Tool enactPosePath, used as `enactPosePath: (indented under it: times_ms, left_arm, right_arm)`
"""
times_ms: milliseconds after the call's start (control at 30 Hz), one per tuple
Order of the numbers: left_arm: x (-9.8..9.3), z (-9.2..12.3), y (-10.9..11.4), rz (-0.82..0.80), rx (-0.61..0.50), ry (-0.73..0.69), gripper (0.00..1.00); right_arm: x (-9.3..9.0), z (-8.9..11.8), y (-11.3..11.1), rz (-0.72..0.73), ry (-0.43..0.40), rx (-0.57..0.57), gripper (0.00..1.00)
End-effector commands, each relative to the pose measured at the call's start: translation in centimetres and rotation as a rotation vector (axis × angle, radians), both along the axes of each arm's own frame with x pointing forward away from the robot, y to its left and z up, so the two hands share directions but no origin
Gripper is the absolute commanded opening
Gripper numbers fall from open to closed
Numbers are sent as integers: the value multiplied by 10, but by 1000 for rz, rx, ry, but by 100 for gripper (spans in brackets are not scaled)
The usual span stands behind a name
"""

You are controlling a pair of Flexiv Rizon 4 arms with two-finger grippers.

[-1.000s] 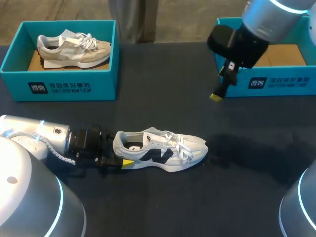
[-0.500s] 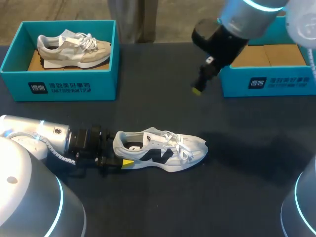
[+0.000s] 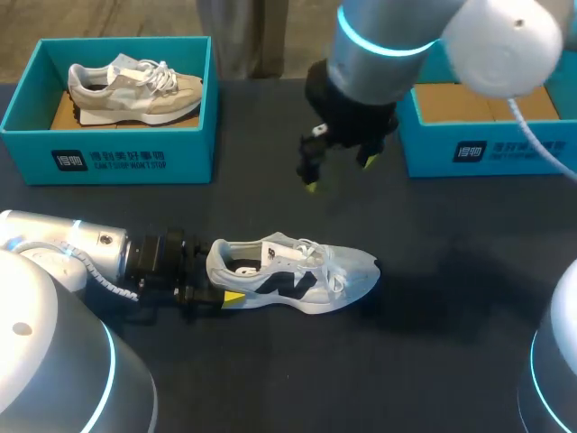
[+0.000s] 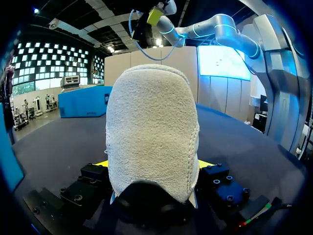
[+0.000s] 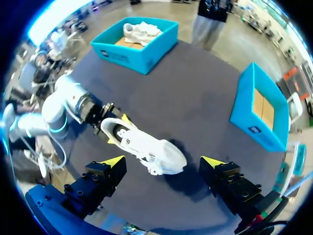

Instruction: Take the shoe out of the shoebox, open the shoe tongue, remove and reinsert the insole, then place the shoe into the shoebox

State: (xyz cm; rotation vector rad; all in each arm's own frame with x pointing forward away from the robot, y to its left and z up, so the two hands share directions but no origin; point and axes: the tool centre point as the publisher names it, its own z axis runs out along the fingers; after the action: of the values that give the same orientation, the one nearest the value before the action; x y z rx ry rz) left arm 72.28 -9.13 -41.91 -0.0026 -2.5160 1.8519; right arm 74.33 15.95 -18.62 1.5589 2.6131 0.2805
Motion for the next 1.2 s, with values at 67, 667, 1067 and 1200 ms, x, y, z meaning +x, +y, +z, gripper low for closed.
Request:
enactPosePath:
  times_ms: [67, 667, 1067, 1200]
  left_arm:
    - [-3, -5, -1, -1, 2, 2, 0]
    - [-3, -5, -1, -1, 2, 2, 0]
    - [-3, -5, -1, -1, 2, 2, 0]
    - [-3, -5, -1, -1, 2, 2, 0]
  right_arm:
    - [-9, -12, 24, -91, -11, -43, 100]
    - [-35, -65, 65, -321, -9, -16, 100]
    - [-32, -77, 76, -330, 28, 4, 100]
    - [-32, -77, 76, -330, 28, 4, 100]
